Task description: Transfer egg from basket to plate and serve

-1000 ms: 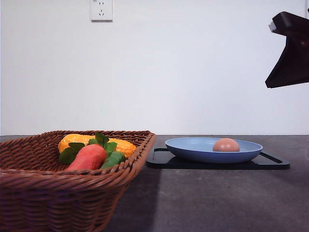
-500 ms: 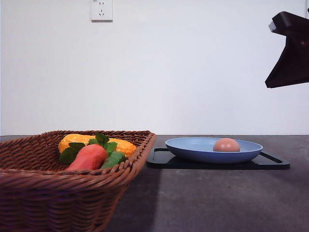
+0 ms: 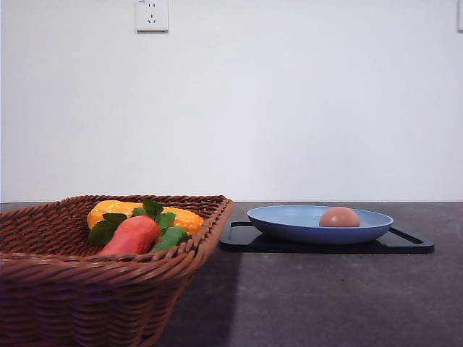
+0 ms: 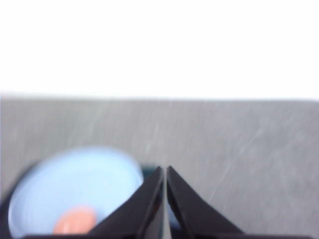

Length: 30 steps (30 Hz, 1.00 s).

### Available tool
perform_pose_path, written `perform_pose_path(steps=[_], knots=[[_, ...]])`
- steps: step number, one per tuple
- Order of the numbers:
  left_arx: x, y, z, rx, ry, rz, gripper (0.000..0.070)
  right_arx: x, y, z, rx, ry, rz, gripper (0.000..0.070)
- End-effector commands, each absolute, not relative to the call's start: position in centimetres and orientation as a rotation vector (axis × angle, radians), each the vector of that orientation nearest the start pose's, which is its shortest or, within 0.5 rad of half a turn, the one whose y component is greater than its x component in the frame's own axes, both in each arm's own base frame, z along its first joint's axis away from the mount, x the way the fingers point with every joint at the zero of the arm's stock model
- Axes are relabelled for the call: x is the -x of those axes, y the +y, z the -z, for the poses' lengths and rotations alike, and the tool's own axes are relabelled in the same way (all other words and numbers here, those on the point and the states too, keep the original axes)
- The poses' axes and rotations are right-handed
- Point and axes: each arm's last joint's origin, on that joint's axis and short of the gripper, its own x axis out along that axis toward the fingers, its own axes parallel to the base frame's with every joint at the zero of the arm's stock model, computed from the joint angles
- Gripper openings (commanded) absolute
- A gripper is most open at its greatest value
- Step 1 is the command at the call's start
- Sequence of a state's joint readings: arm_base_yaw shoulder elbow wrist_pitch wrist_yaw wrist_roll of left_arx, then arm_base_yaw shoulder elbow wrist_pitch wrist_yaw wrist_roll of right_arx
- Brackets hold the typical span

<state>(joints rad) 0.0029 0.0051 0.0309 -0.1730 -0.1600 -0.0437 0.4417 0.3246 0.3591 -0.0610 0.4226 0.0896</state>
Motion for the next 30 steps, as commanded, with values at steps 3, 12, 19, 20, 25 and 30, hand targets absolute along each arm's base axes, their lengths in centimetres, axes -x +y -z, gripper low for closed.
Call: perform_pose_path(steps=[3,12,19,20,25,30], knots=[[-9.6,0.5,-14.8,0.031,0.173,-0.173,0.0000,-9.0,2.2,-25.2,-0.064,-0.070,-0.033,0.0000],[-9.6,0.5,-14.8,0.031,0.173,-0.173,0.0000,-8.8,1.0,-20.7,0.016,-0.075,-0.239,0.0000],[-9.6,0.5,-14.8,0.031,0.173,-0.173,0.0000,-9.5,0.9,-17.0,-0.003,0.017,-0.302,0.0000],[-9.6,0.5,-14.8,0.031,0.173,-0.173,0.0000,-9.5,0.9,-16.5,-0.007,0.031,-0.303,0.0000],[-9.6,0.5,-14.8,0.031,0.173,-0.173,0.0000,-9.5,0.9,-15.2,-0.035,0.147,-0.301,0.0000],[-9.6,0.5,-14.8,0.031,0.173,-0.173,0.0000,-9.5,0.9,-15.2,-0.035,0.147,-0.297,0.0000]])
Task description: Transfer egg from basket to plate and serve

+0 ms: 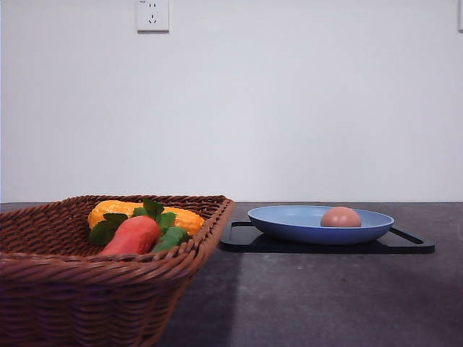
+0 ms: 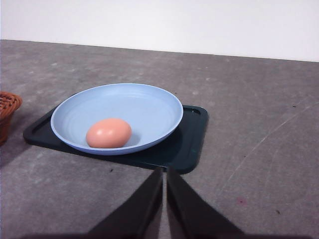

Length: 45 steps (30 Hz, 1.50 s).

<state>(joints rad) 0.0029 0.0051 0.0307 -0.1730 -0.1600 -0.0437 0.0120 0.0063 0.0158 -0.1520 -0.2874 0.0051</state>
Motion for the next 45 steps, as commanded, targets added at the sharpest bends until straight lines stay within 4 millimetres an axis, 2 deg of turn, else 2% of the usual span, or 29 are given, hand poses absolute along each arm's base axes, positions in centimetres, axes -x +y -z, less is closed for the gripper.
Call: perform_pose_path(steps=[1,45], knots=[[-9.57,0.52,-14.76,0.031,0.173,-0.173,0.0000,-9.51,0.92,-15.19,-0.035,0.147,-0.297,0.0000],[-9.57,0.52,-14.76,0.031,0.173,-0.173,0.0000,-9.51,0.93,-15.19,-0.035,0.147,-0.297,0.0000]])
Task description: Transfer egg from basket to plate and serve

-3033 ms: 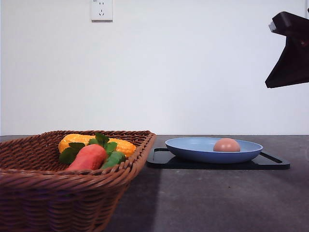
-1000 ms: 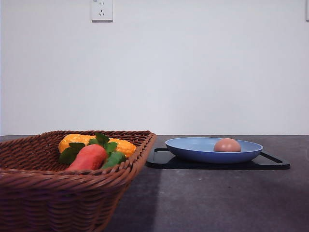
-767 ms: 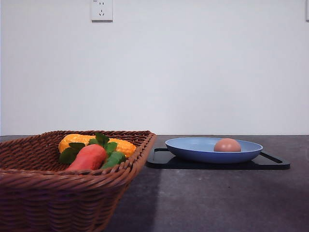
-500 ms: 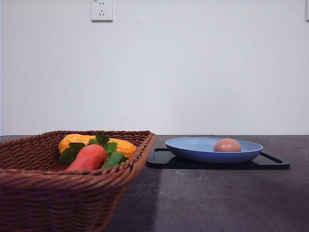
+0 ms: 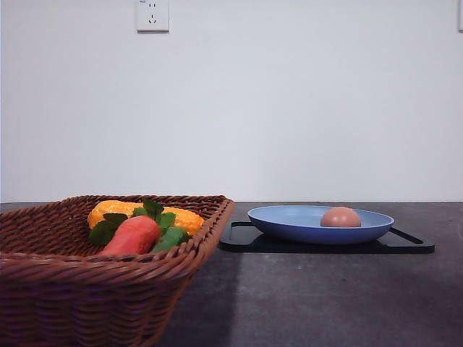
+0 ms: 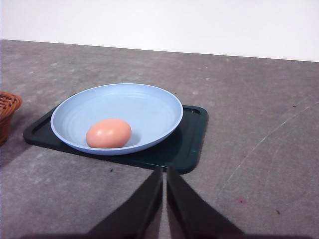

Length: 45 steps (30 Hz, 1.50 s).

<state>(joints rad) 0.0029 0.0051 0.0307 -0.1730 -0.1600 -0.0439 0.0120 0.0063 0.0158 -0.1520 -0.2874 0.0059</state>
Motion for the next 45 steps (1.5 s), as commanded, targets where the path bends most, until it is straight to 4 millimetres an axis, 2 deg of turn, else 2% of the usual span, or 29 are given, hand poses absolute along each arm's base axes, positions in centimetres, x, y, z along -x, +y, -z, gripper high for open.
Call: perform_pose_path(steps=[1,45], knots=[[-9.57,0.52,-14.76,0.031,0.173,-0.173,0.0000,-9.51,0.93,-15.19,-0.035,0.147,-0.297,0.0000],[-9.57,0.52,-14.76,0.031,0.173,-0.173,0.0000,-9.51,0.93,-15.19,-0.035,0.147,-0.297,0.0000]])
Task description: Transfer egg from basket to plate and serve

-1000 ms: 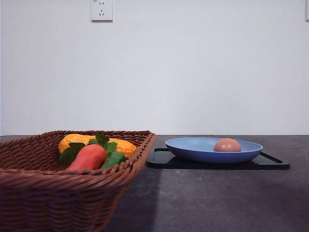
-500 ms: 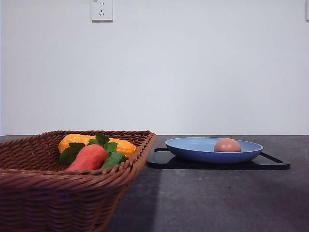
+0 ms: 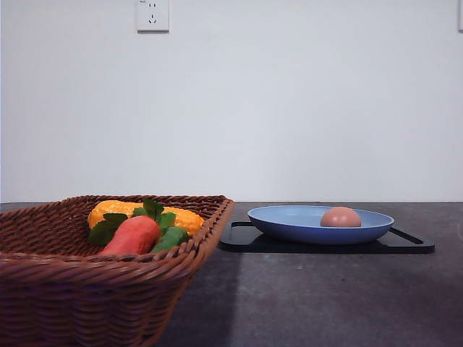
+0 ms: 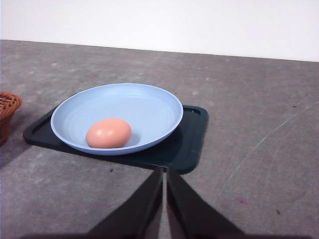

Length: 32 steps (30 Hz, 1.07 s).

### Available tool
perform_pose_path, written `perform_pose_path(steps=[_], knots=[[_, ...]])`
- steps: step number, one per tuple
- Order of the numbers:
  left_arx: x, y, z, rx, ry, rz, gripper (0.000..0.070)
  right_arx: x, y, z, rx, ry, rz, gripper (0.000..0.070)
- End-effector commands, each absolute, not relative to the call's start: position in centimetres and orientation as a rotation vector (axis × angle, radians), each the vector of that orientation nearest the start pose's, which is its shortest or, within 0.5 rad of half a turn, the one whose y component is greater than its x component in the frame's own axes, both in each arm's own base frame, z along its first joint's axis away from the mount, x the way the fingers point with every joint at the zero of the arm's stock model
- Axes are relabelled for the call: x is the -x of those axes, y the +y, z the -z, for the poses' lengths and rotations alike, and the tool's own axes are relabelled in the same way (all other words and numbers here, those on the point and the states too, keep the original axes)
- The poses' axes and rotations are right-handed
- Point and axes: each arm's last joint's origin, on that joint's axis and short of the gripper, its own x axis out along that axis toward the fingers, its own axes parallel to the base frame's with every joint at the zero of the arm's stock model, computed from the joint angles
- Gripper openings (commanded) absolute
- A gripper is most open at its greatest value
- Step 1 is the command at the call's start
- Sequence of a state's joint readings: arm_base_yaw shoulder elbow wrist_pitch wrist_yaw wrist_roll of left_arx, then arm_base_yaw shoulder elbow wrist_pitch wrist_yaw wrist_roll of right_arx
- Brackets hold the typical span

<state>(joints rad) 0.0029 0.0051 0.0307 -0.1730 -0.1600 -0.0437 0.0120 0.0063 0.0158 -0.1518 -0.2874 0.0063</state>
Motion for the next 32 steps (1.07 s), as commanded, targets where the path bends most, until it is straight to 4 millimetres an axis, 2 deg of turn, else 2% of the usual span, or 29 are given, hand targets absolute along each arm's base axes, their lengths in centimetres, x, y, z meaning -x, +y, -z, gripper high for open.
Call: perform_pose_path(steps=[1,32], knots=[[-9.57,0.52,-14.76,0.031,0.173,-0.173,0.0000,-9.51,0.93,-15.19,-0.035,0.146,-0.297,0.0000],[-9.57,0.52,-14.76,0.031,0.173,-0.173,0.0000,-9.51,0.93,-15.19,-0.035,0.147,-0.297,0.0000]])
